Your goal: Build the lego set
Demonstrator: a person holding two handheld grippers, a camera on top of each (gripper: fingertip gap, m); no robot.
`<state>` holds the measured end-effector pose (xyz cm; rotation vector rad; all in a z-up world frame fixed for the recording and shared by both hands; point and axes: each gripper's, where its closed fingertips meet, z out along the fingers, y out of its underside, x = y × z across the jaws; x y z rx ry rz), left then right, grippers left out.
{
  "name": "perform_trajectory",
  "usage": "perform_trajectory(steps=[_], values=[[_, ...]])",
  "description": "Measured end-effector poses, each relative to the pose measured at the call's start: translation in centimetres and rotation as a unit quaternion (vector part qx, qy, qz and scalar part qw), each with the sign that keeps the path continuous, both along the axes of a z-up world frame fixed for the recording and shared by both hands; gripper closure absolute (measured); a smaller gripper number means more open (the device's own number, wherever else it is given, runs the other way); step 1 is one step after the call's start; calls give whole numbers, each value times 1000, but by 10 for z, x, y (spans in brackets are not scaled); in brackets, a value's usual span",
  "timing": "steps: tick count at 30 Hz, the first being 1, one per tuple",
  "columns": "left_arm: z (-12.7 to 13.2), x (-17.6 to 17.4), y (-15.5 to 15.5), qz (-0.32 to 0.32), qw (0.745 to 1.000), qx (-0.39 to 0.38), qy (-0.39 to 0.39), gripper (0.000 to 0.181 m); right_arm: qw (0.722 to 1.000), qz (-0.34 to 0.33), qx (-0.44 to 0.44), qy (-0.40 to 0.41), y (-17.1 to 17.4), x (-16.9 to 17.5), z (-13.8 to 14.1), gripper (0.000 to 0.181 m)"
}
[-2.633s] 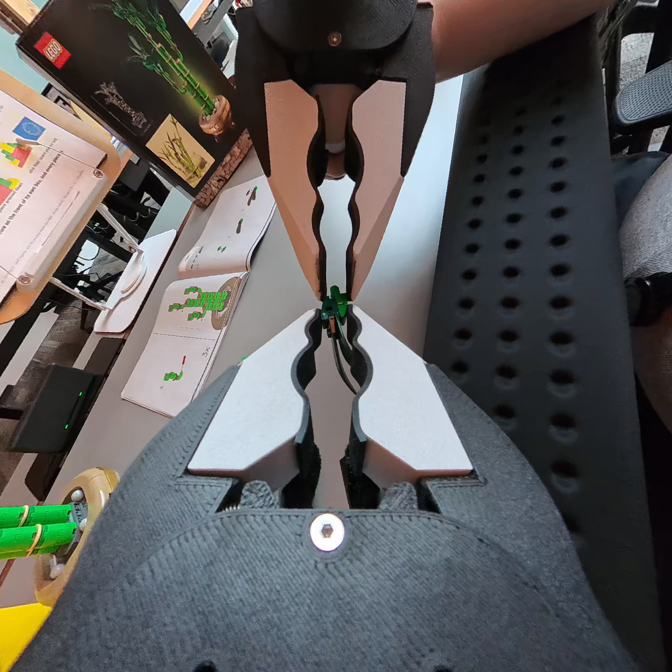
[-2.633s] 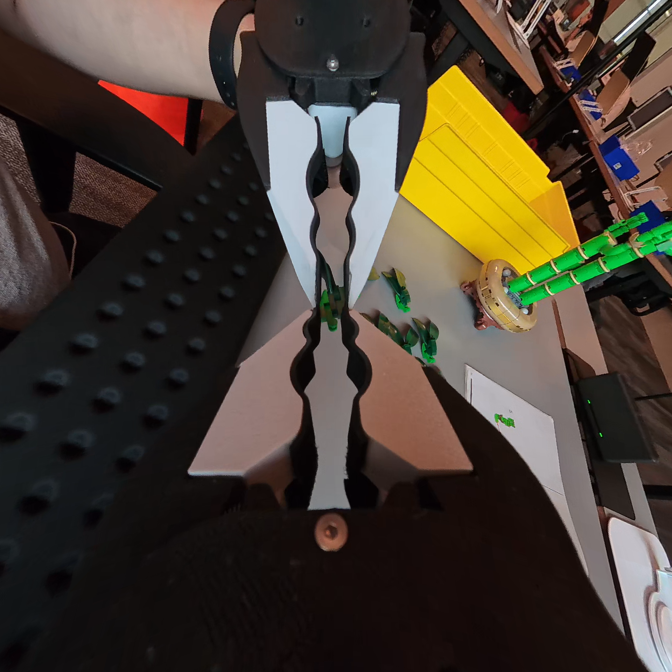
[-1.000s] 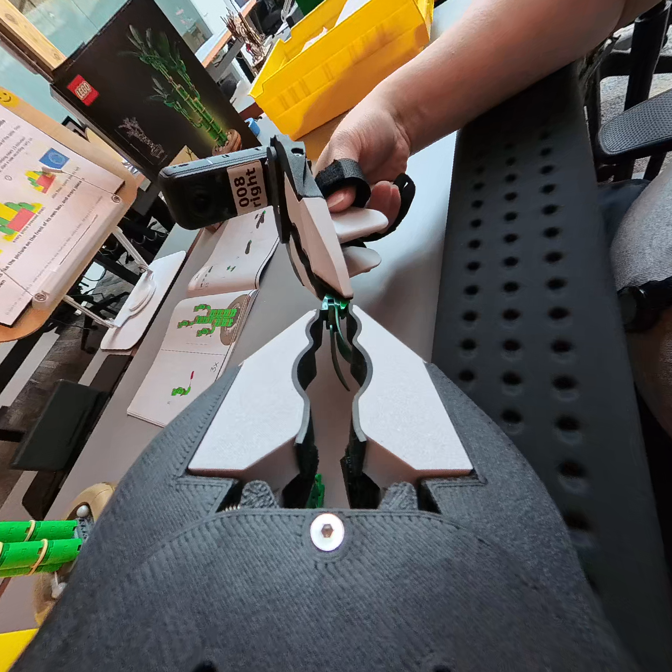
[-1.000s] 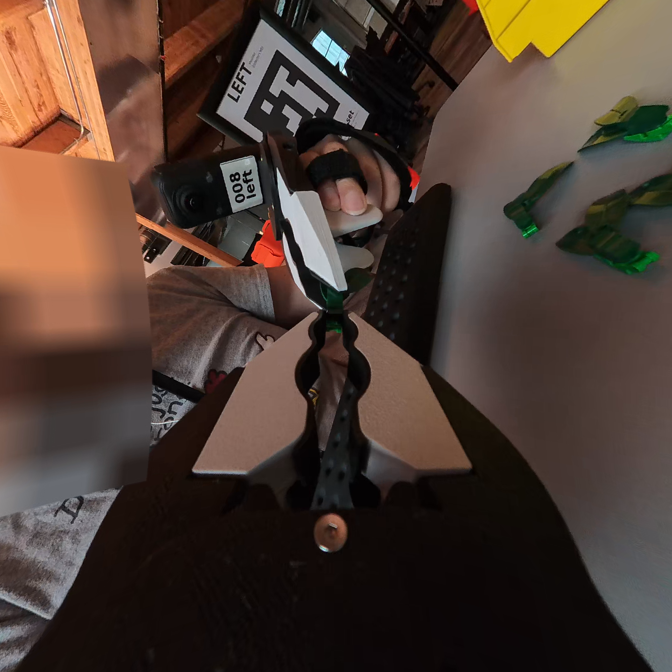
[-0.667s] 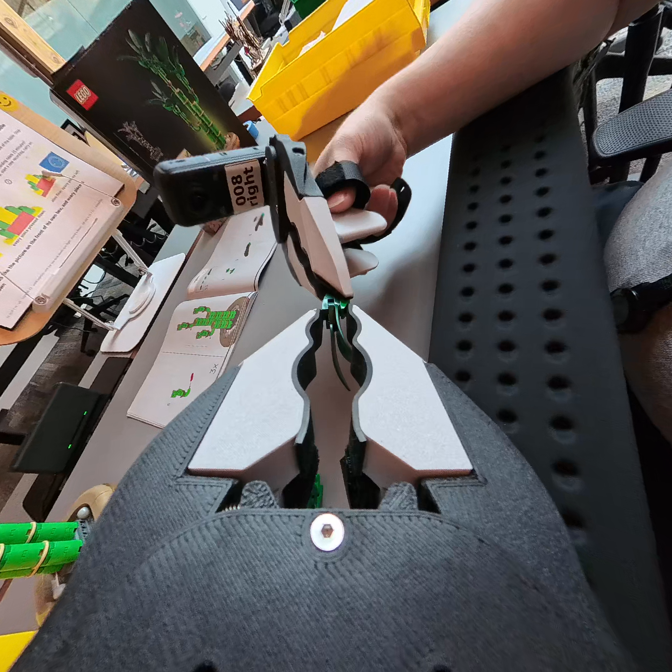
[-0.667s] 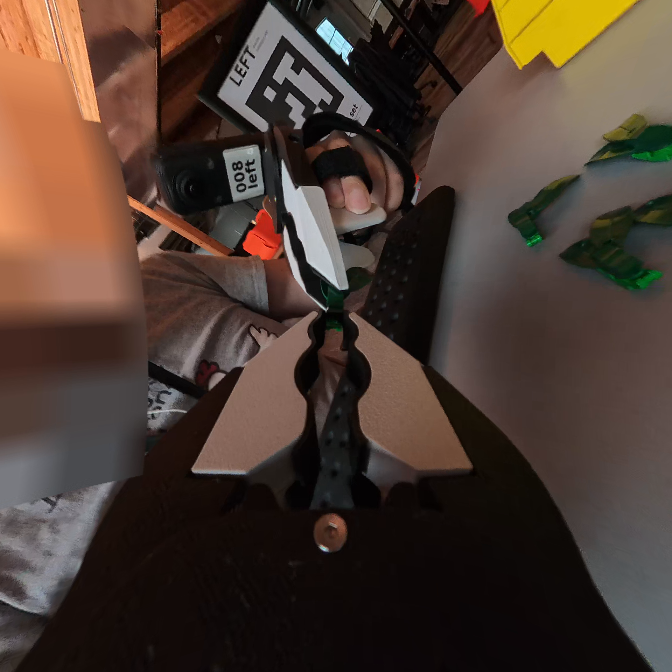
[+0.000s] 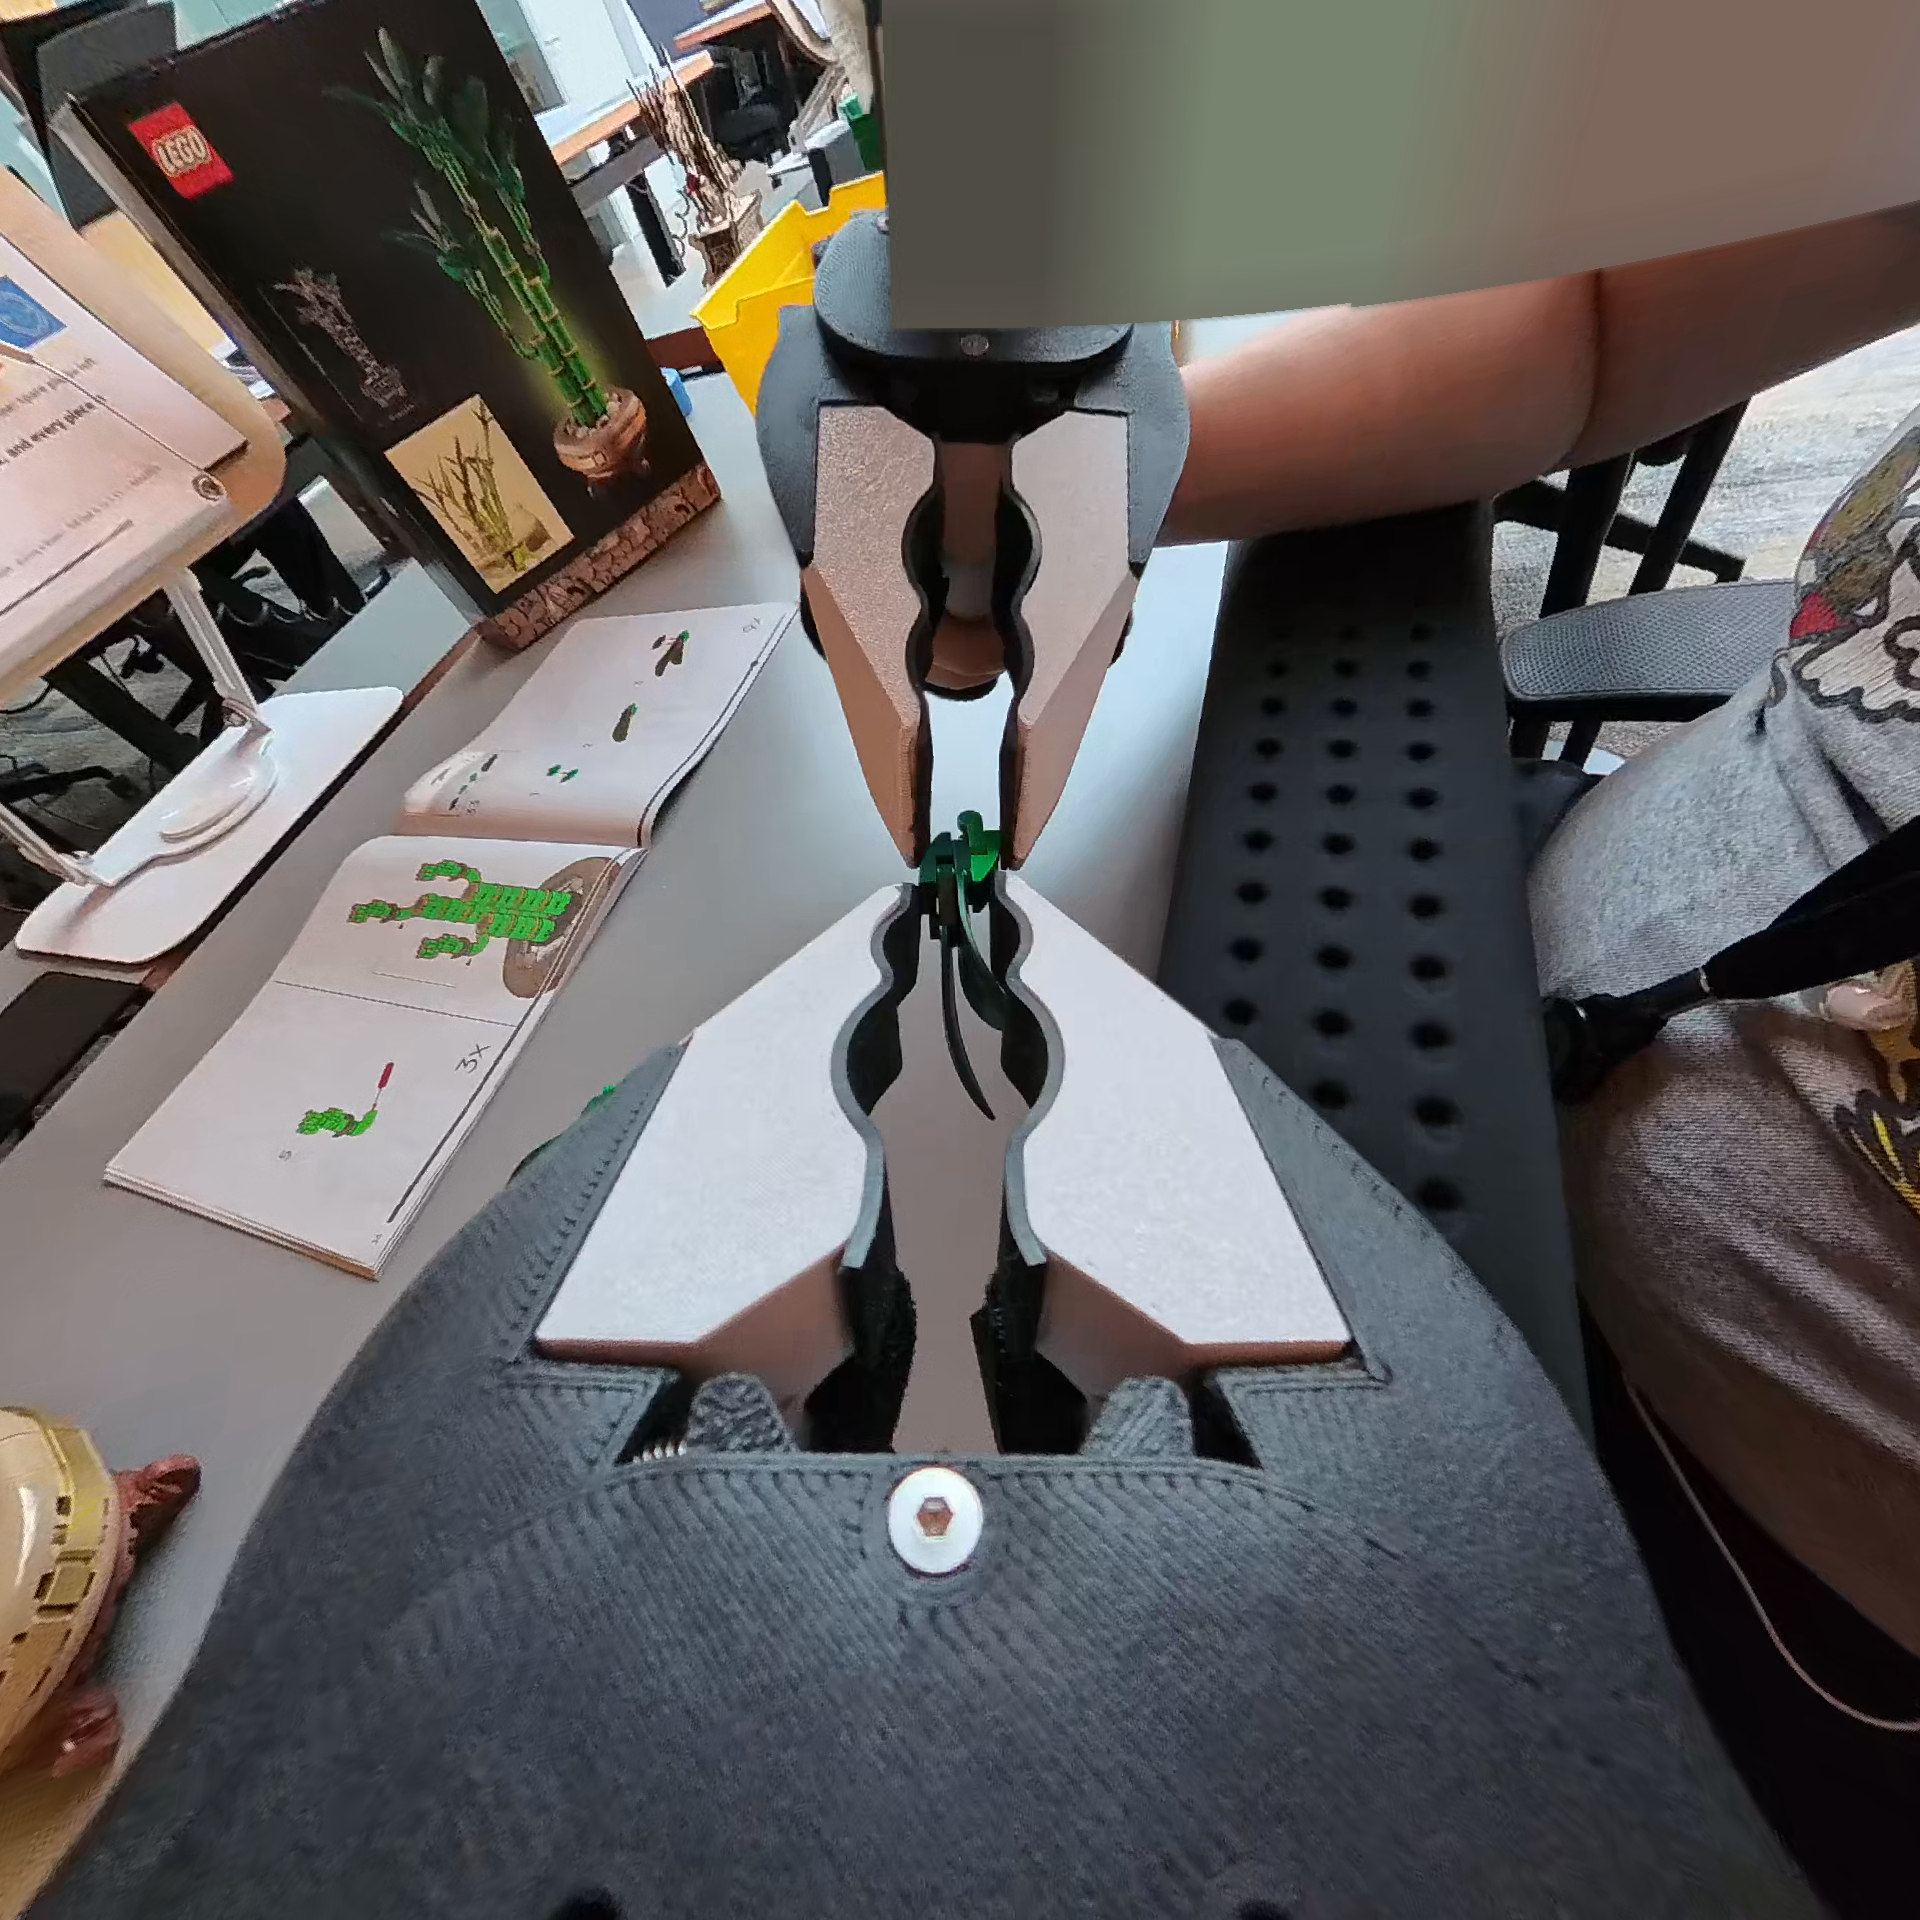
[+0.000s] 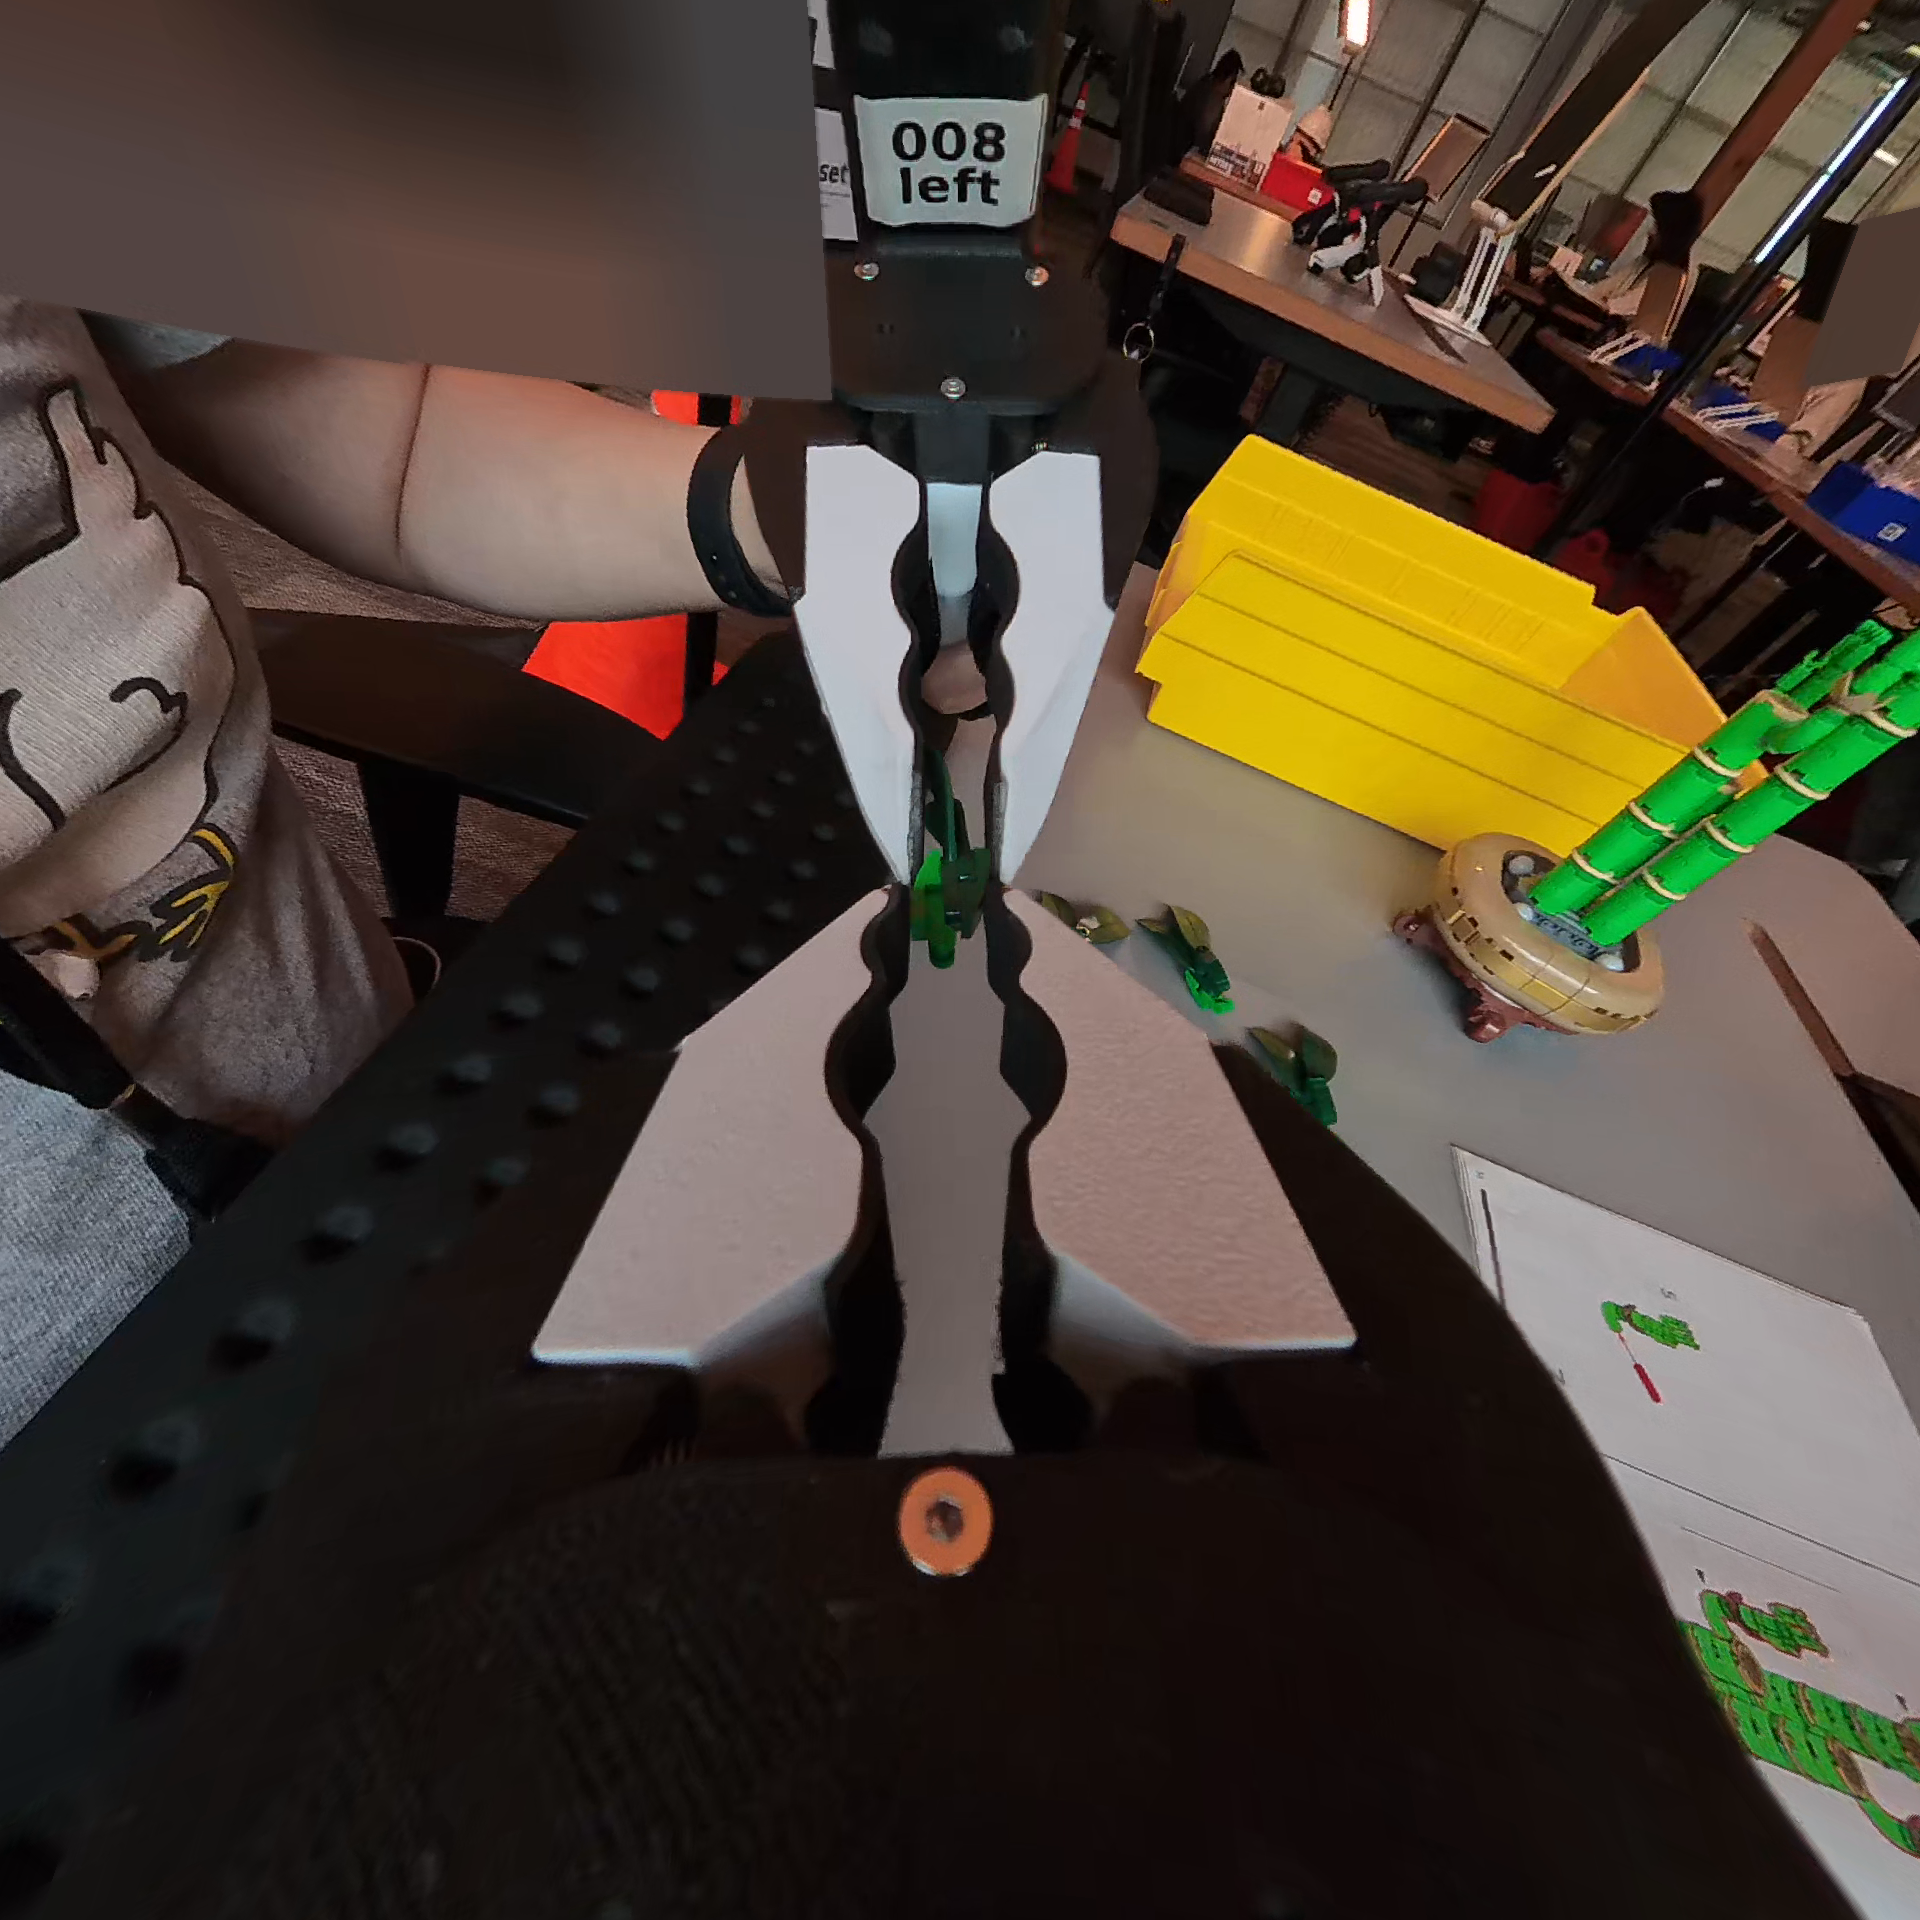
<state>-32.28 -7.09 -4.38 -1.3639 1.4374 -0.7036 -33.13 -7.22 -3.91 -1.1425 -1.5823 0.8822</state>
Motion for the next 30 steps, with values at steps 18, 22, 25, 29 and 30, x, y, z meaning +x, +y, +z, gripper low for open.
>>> perform_trajectory(steps=[18, 22, 25, 29, 30], values=[[10, 1, -8, 10, 997, 70, 3, 171, 998, -1, 64, 2, -8, 2, 10, 170], [14, 1, -12, 11, 995, 102, 17, 171, 996, 0, 86, 10, -12, 2, 14, 170], [17, 0, -13, 13, 989, 144, 35, 171, 992, -5, 121, 28, -13, 1, 18, 169], [16, -1, -16, 2, 990, 133, 38, 170, 990, -1, 134, 35, -16, -1, 17, 169], [15, -2, -16, -1, 991, 130, 36, 170, 992, 5, 121, 34, -16, -2, 15, 169]])
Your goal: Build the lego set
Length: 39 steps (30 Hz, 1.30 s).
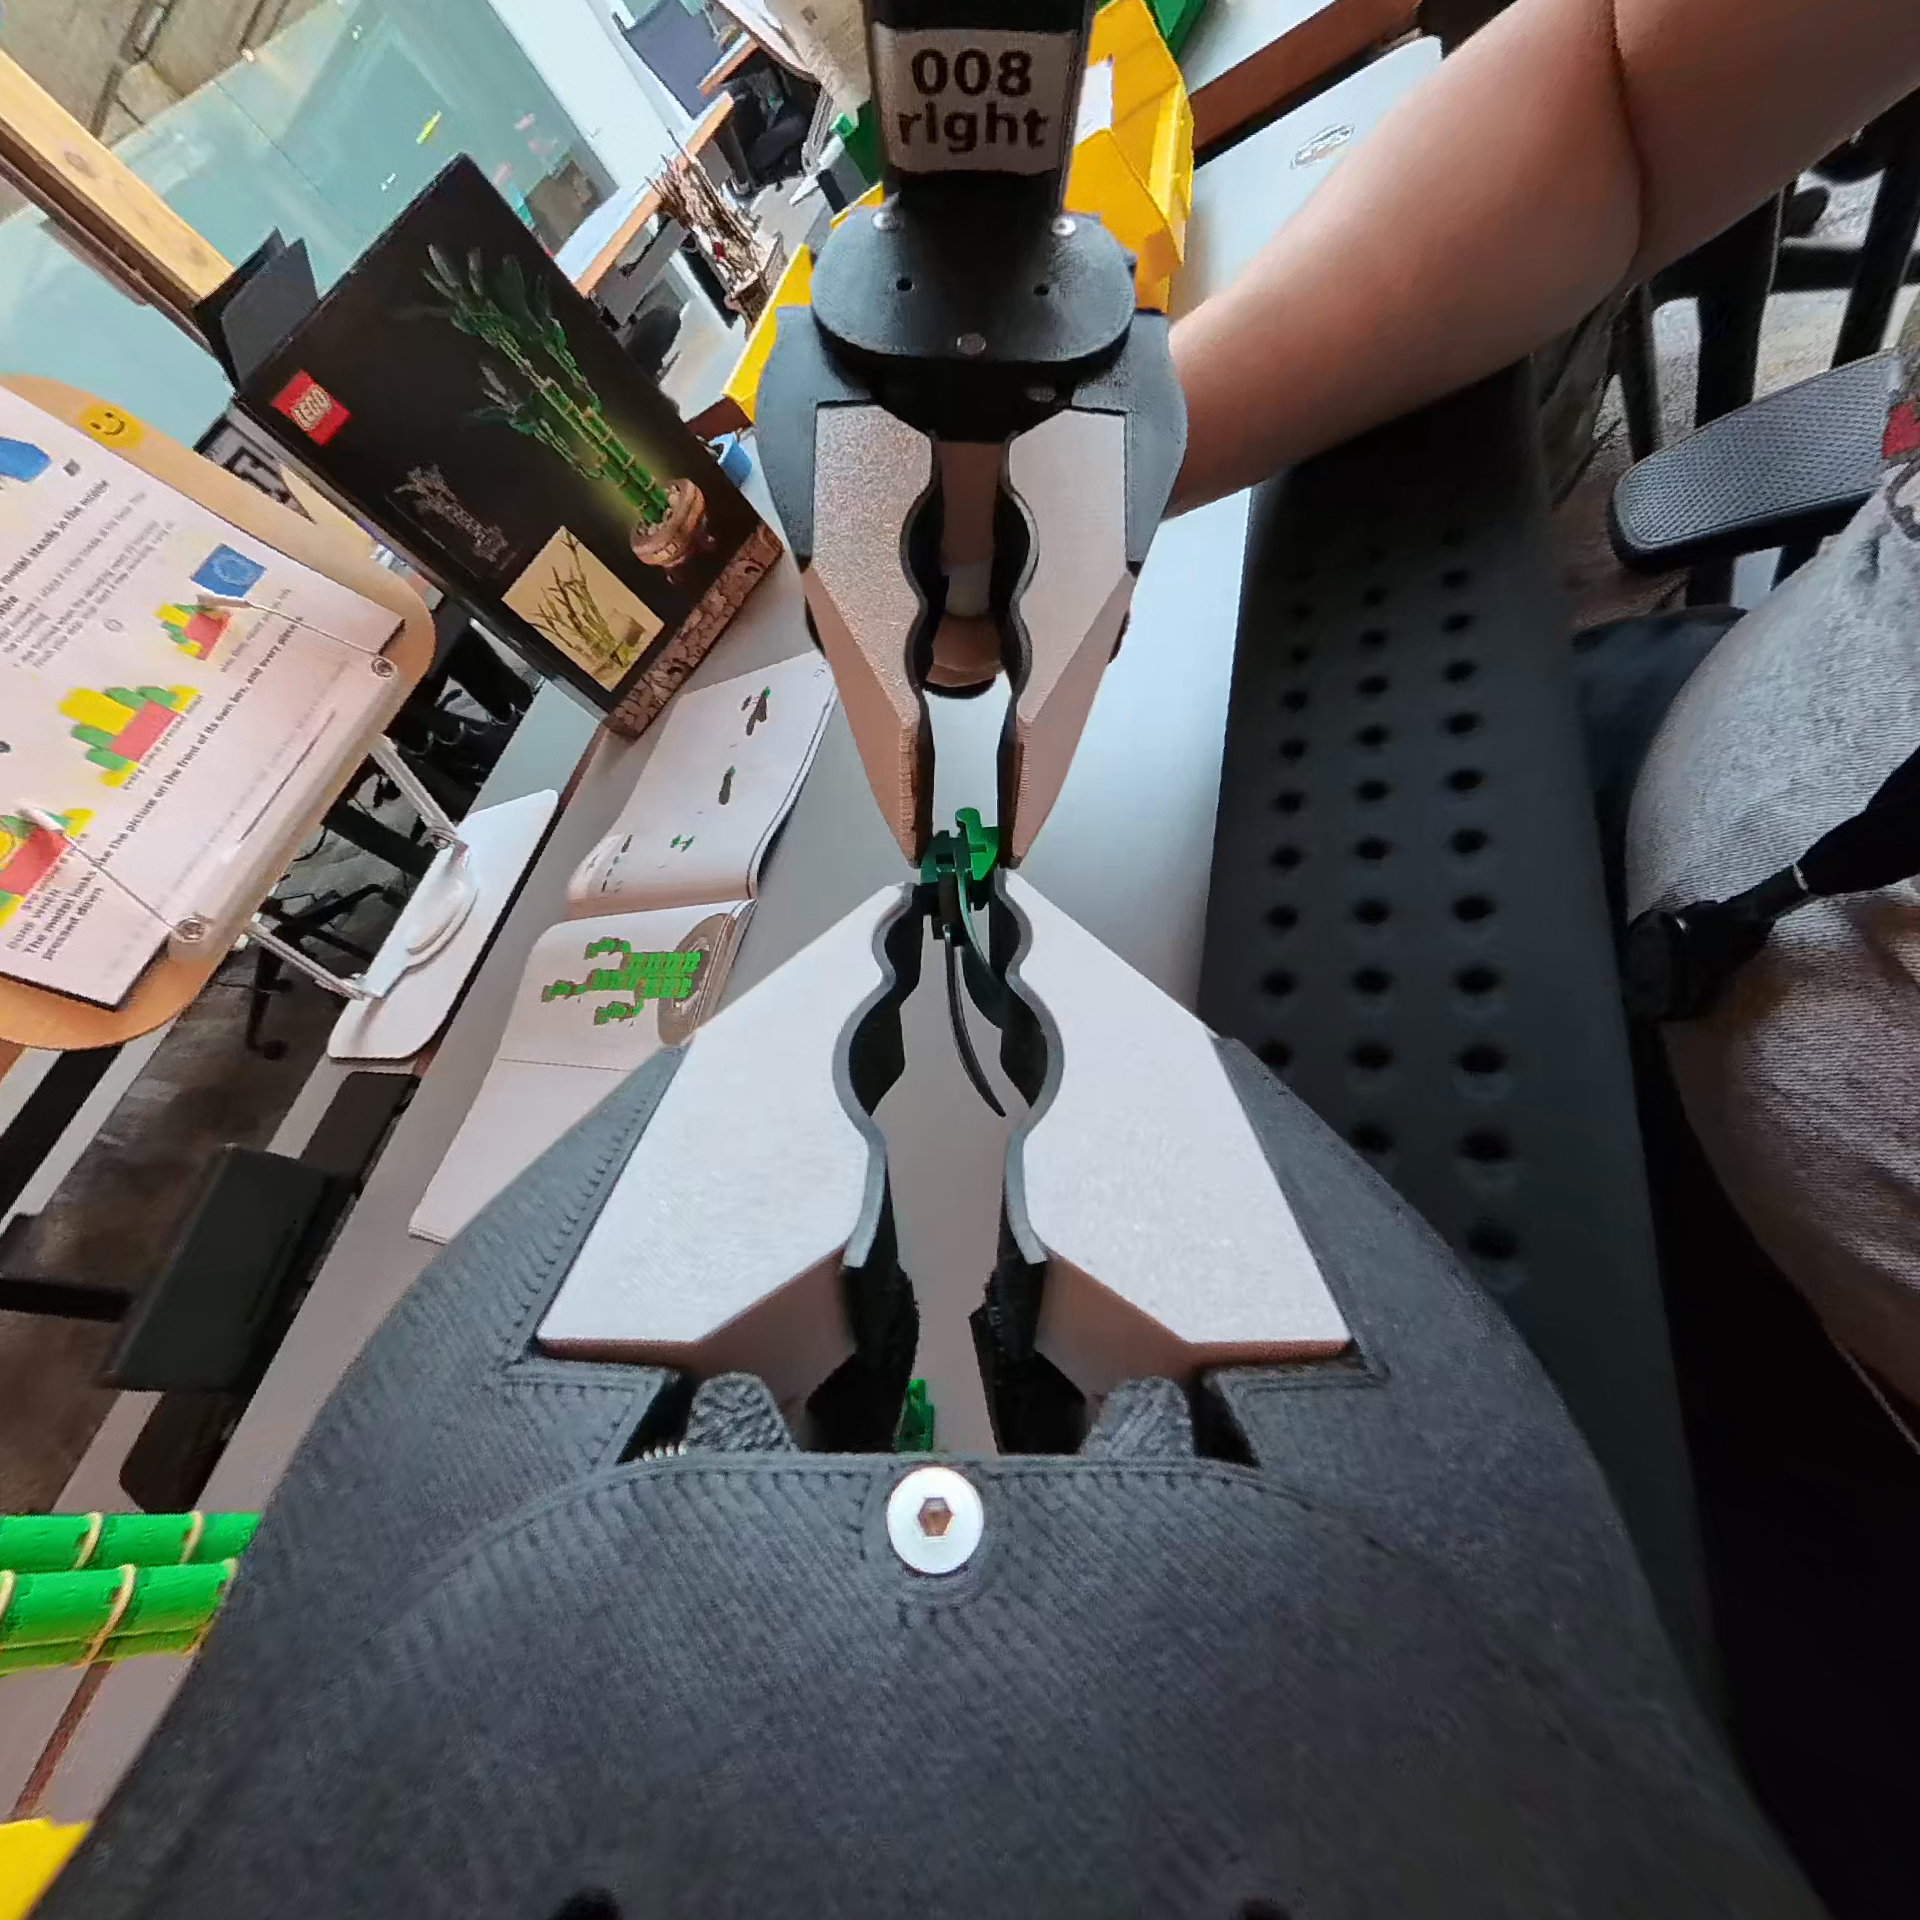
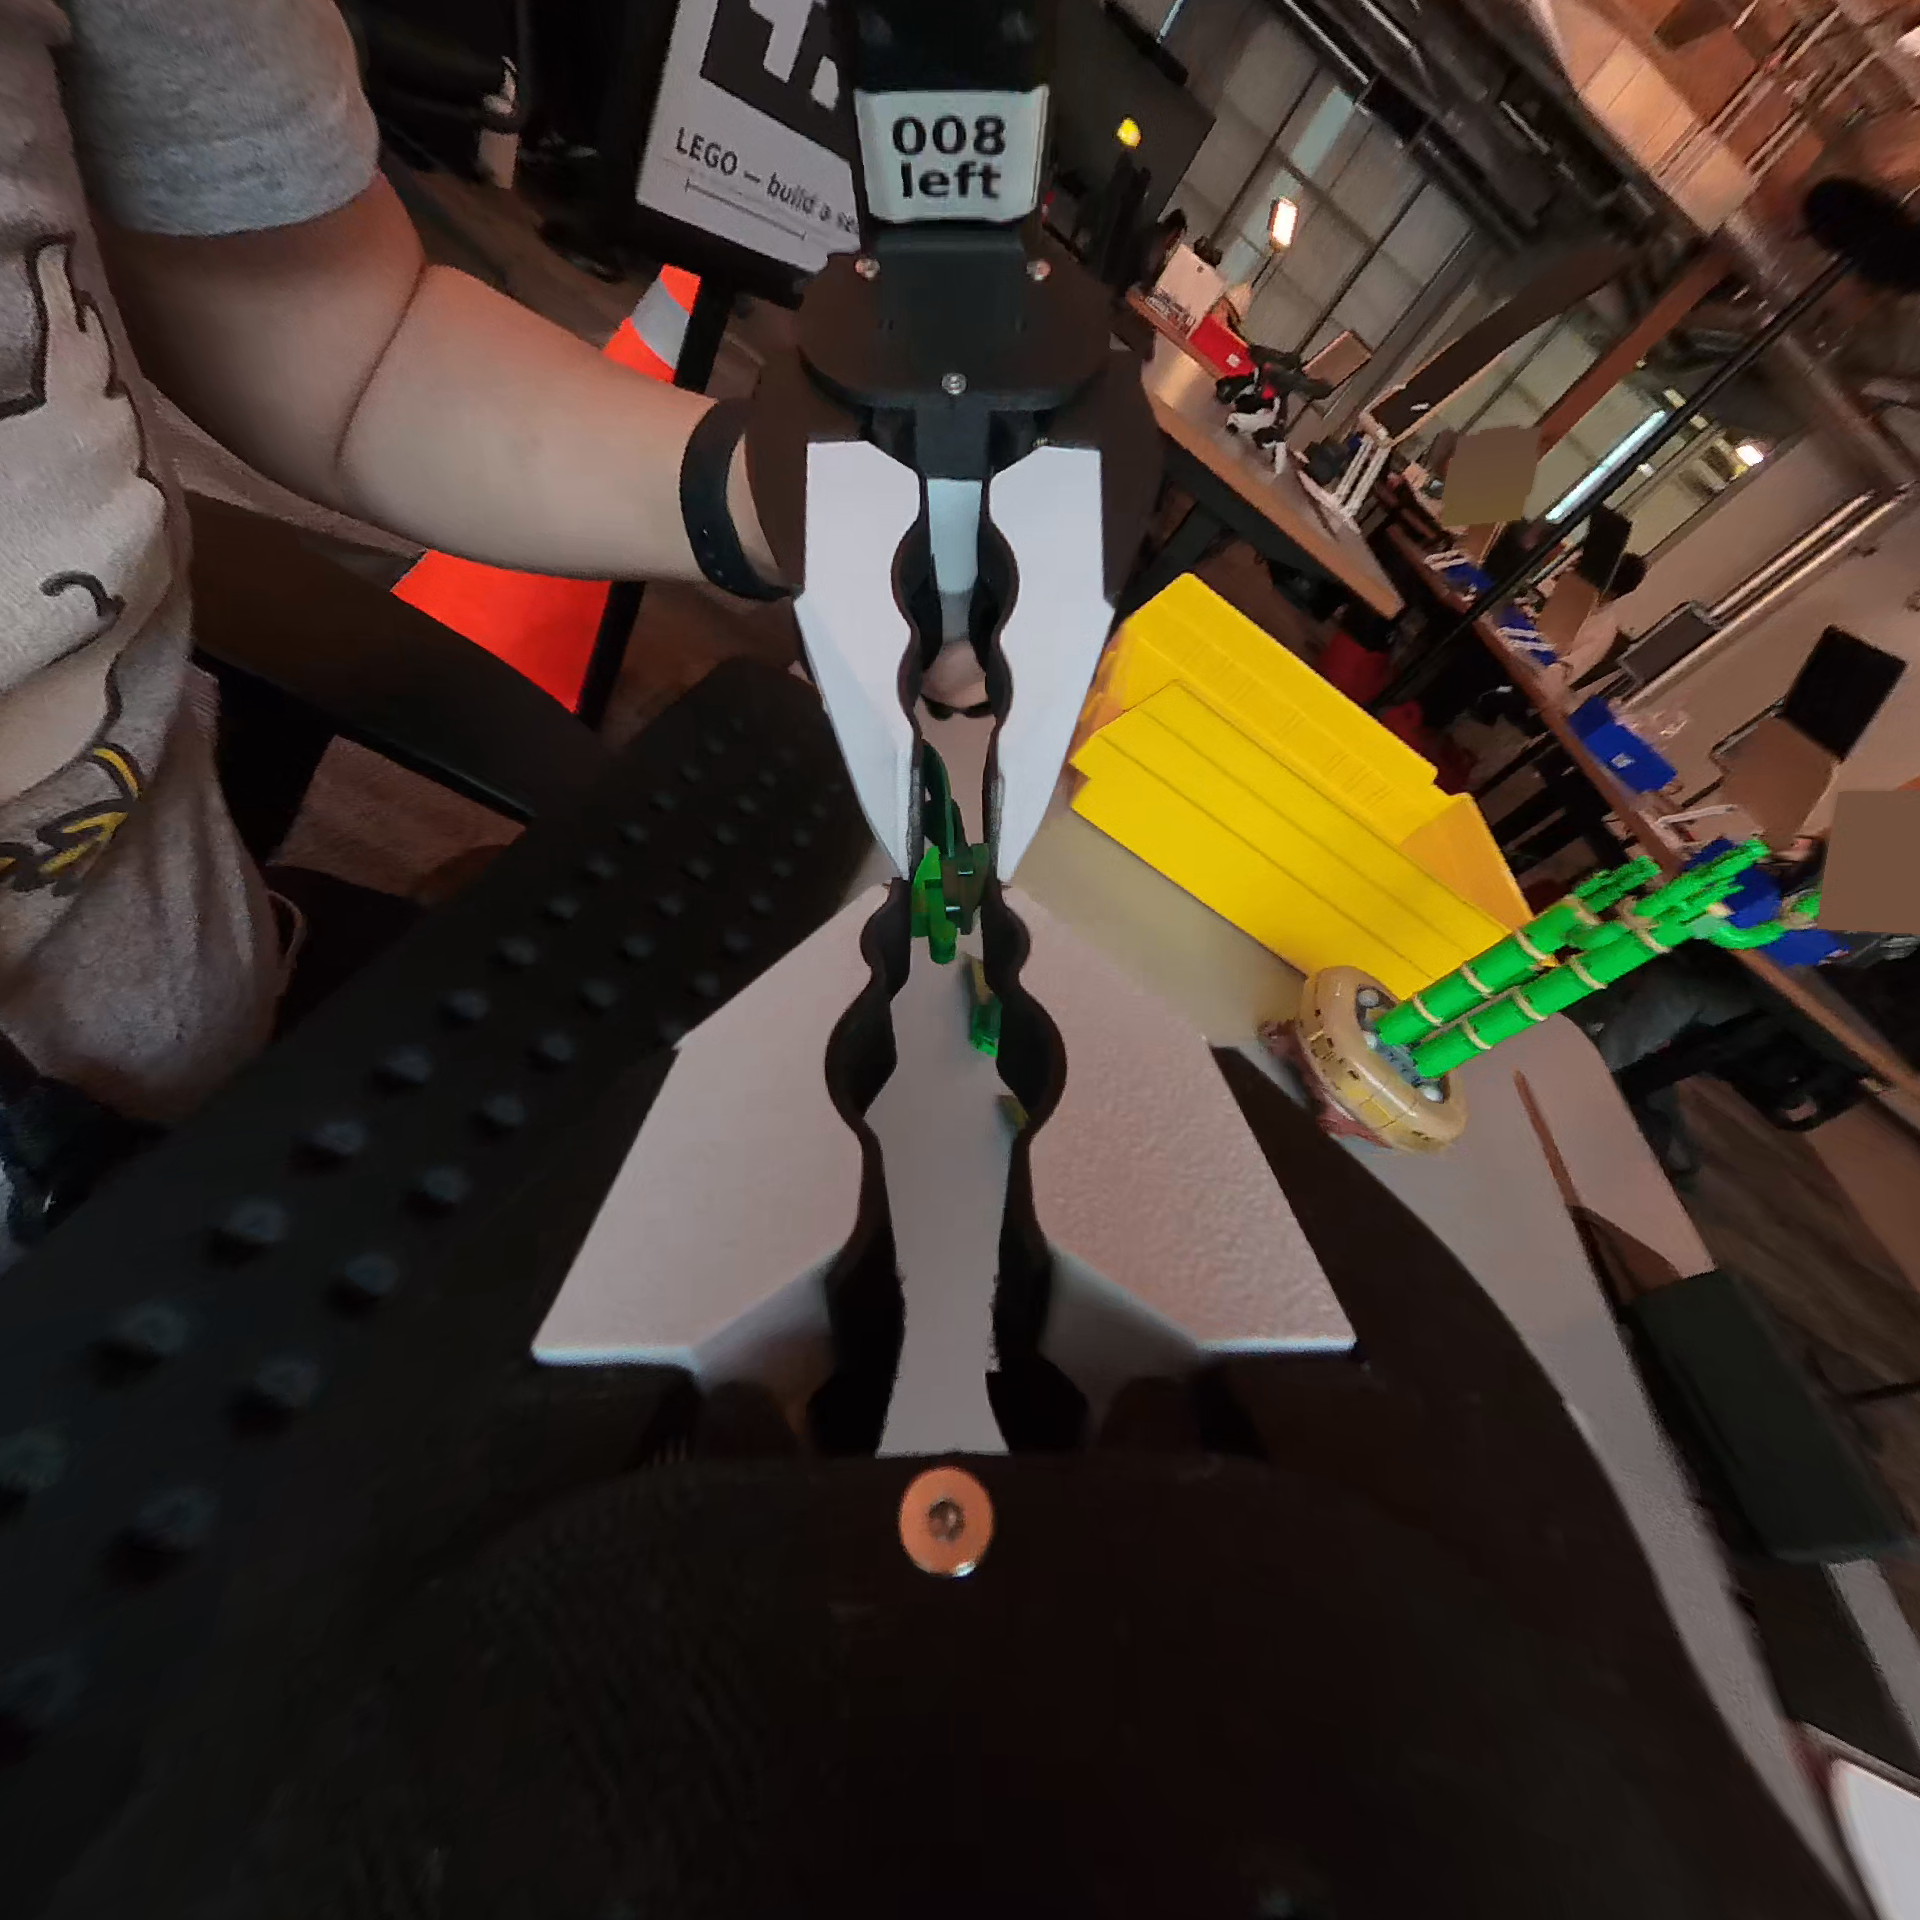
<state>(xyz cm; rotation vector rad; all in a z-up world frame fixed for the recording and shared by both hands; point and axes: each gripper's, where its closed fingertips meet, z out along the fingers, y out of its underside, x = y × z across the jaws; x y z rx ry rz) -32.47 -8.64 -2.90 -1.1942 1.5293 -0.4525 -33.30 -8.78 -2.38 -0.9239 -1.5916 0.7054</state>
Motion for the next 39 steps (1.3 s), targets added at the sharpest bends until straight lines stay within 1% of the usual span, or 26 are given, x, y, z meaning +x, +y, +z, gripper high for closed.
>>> perform_trajectory(steps=[1, 2, 3, 4, 6, 7, 8, 9, 10, 11, 15, 17, 18, 19, 20, 22, 24, 25, 26, 27, 28, 30, 31, 35, 37, 39], values=[[-1, 0, 0, -4, 1000, 2, -5, 170, 999, 14, -34, 4, 0, 0, 0, 169], [-1, 0, 0, -7, 1000, 5, -9, 171, 995, 29, -96, 6, 0, 1, -1, 168], [-2, 0, -1, -10, 1000, 10, -9, 170, 984, 50, -172, 2, -1, 2, -2, 168], [-5, 1, -1, -12, 1000, 16, -3, 170, 964, 71, -256, -12, 0, 5, -6, 166], [-10, 2, -1, -10, 999, 38, 17, 170, 911, 70, -404, -39, 11, 5, -14, 149], [-11, 3, -2, -10, 998, 49, 24, 170, 879, 89, -465, -53, 8, 6, -17, 152], [-12, 5, -2, -11, 998, 59, 28, 170, 850, 122, -507, -69, 1, 8, -17, 156], [-14, 5, -1, -11, 997, 66, 32, 170, 828, 133, -539, -78, -1, 7, -20, 161], [-16, 5, 0, -10, 997, 69, 40, 170, 813, 132, -560, -88, -2, 6, -24, 168], [-19, 4, 1, -9, 996, 70, 48, 170, 806, 139, -569, -89, -3, 6, -24, 174], [-24, 3, -1, -15, 996, 68, 50, 170, 802, 139, -574, -93, -4, 4, -29, 173], [-26, 3, -1, -15, 996, 66, 54, 170, 793, 137, -587, -94, -4, 2, -31, 172], [-27, 3, -1, -15, 996, 66, 57, 170, 787, 137, -593, -99, -4, 1, -33, 175], [-29, 2, 1, -12, 996, 66, 60, 170, 787, 131, -594, -104, -3, 1, -35, 175], [-31, 2, 3, -5, 996, 66, 58, 169, 794, 122, -587, -103, 0, 1, -37, 176], [-28, -3, 11, 23, 998, 56, 24, 167, 815, 114, -560, -96, 6, 1, -37, 175], [-21, -15, 24, 66, 997, 13, -32, 156, 855, 92, -505, -74, 23, 2, -40, 175], [-18, -23, 30, 84, 994, -24, -64, 149, 880, 84, -464, -54, 34, 2, -41, 175], [-14, -33, 37, 102, 988, -62, -99, 146, 908, 62, -413, -42, 49, 2, -47, 175], [-10, -43, 42, 117, 980, -95, -133, 146, 927, 41, -369, -49, 61, 3, -55, 175], [-6, -54, 46, 128, 971, -121, -164, 146, 937, 35, -341, -64, 68, 3, -63, 175], [-2, -71, 51, 147, 955, -155, -205, 146, 944, 19, -312, -102, 79, 5, -80, 175], [-2, -78, 52, 157, 950, -163, -213, 146, 946, 21, -302, -116, 81, 5, -86, 175], [-15, -92, 55, 187, 945, -181, -199, 145, 945, 19, -275, -175, 86, 5, -107, 175], [-22, -92, 53, 182, 942, -205, -194, 146, 949, 22, -253, -186, 87, 0, -110, 175], [-26, -92, 53, 178, 938, -223, -198, 146, 946, 32, -238, -217, 83, -2, -117, 175]])
